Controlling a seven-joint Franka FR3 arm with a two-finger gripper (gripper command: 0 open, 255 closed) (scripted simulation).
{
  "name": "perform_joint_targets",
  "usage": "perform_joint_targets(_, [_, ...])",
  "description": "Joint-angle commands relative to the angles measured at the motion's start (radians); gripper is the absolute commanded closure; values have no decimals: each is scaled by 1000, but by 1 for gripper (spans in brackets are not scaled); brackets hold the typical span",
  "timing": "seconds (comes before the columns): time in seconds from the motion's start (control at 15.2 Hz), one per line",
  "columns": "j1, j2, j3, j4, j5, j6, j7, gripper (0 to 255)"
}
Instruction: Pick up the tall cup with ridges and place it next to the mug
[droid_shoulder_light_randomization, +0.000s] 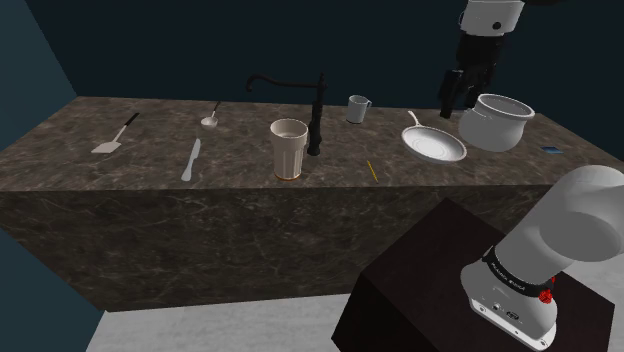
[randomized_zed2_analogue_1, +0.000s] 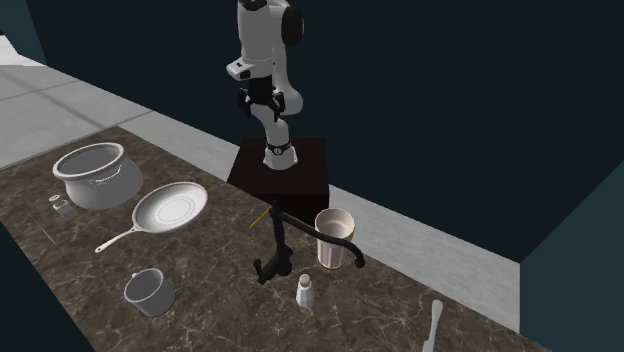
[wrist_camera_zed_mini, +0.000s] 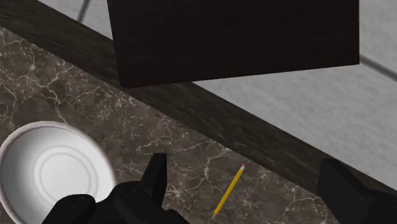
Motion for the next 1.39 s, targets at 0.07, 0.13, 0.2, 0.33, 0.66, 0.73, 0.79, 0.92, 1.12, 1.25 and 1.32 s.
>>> perform_joint_targets(0.07, [5,31,11,9,9,23,11,0])
perform_joint_targets(0.13, [11,63,23,19,16,45,22,0])
perform_joint_targets(0.2, [15,95,34,30,24,66,33,0])
perform_joint_targets(0.33, [24,161,56,57,36,107,55,0])
perform_joint_targets(0.66, [43,331,109,144,53,195,108,0])
perform_joint_targets(0.73, [46,366,119,165,54,210,119,0])
perform_joint_targets(0.79, [49,401,129,187,54,224,130,0])
perform_joint_targets(0.92, [56,472,148,235,51,249,152,0])
perform_joint_targets(1.12, [66,581,175,315,40,278,185,0])
perform_joint_targets(1.25, [74,654,191,375,29,292,208,0])
perform_joint_targets(1.32, [79,691,198,407,22,298,220,0])
